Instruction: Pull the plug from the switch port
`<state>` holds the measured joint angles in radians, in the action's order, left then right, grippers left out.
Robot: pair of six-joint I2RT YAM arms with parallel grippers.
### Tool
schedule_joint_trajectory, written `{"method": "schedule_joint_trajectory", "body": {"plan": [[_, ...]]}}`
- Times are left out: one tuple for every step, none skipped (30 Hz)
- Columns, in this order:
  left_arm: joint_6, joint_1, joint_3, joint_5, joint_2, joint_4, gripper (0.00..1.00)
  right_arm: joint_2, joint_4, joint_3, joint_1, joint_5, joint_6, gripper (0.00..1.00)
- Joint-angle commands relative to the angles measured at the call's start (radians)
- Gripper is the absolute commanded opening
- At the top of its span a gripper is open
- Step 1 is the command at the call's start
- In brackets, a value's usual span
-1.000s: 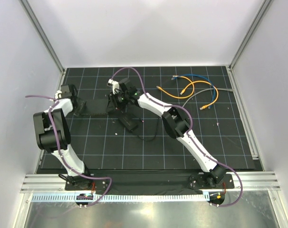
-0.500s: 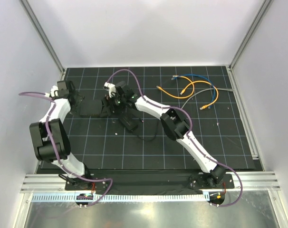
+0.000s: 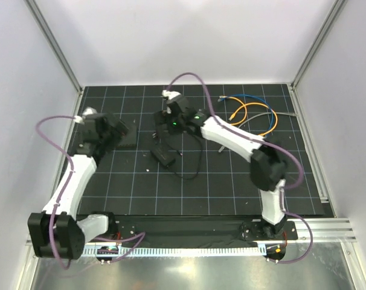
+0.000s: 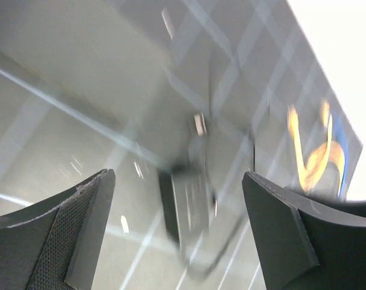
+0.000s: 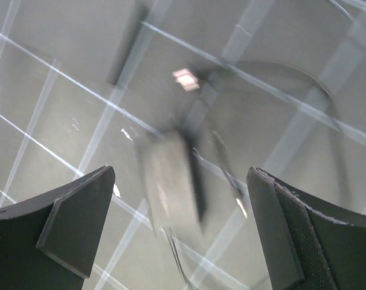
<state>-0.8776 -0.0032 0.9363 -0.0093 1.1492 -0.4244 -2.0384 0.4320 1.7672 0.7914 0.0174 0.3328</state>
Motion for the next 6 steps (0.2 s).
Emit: {"method": "schedule_joint_trajectory", "body": {"plan": [[-0.011, -0.176, -0.128, 0.115, -0.04, 0.061, 0.92, 0.217, 0.087, -0.232, -0.03, 0.164, 0.118, 1.0], [-0.02, -0.213, -0.152, 0.115, -0.058, 0.082, 0.92, 0.271, 0.062, -0.388, -0.035, 0.161, 0.127, 1.0], [-0.04, -0.278, -0.198, 0.147, -0.06, 0.134, 0.92, 0.317, 0.025, -0.47, -0.05, 0.083, 0.132, 1.0], [-0.041, -0.306, -0.217, 0.182, -0.062, 0.168, 0.92, 0.357, -0.016, -0.535, -0.067, 0.049, 0.146, 1.0], [-0.043, -0.337, -0.232, 0.205, -0.063, 0.229, 0.92, 0.436, -0.048, -0.664, -0.087, 0.024, 0.17, 1.0], [-0.046, -0.363, -0.249, 0.23, -0.075, 0.26, 0.92, 0.476, -0.091, -0.734, -0.116, -0.003, 0.192, 1.0]]}}
